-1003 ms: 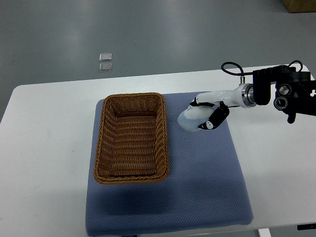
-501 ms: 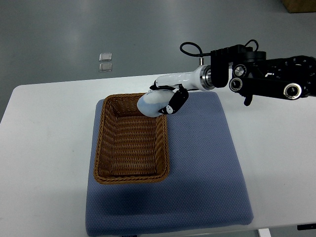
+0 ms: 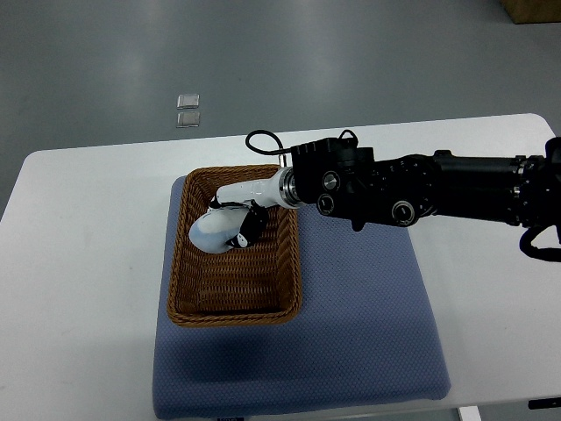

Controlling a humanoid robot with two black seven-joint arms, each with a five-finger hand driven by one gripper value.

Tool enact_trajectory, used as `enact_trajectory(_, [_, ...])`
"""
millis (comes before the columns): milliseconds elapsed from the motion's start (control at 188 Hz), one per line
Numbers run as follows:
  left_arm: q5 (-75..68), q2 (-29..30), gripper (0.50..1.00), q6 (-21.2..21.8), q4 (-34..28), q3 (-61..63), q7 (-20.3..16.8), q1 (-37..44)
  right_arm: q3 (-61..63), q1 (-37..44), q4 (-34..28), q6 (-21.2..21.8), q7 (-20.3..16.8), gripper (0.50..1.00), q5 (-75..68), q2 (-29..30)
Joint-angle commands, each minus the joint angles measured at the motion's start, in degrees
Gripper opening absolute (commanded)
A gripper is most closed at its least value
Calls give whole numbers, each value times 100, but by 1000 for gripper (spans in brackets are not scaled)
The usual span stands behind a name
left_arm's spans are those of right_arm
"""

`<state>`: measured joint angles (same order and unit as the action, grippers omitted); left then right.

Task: Place blue toy in brown basket
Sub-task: 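Lift the held toy and carry it over the wicker basket, then open the right hand to release the toy into the basket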

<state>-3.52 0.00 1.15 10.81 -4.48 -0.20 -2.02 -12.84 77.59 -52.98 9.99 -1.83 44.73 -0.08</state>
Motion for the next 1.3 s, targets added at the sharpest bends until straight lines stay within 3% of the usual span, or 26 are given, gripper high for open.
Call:
enact_trajectory(0, [0,0,1000,-1,-9,0,2,0,0,-130,69,-76,-2,607,10,8])
enact_trajectory(107, [0,0,1000,-1,-9,0,2,0,0,-218,148,-76,-2,621,10,8])
enact_trajectory(459, [0,0,1000,-1,-9,0,2,0,18,-368,244,-182,16,791,-8,8])
enact_trajectory(853, [0,0,1000,-1,-27,-9,2,0,80,-280,244,-85,183,795,-96,8])
enact_trajectory(1131, [0,0,1000,-1,-62,-9,-7,9,106,-183,227,-50,359,848,-192,8])
enact_trajectory(1296, [9,0,1000,-1,-71,-9,2,9,106,-42,209,-50,368,850,-315,8])
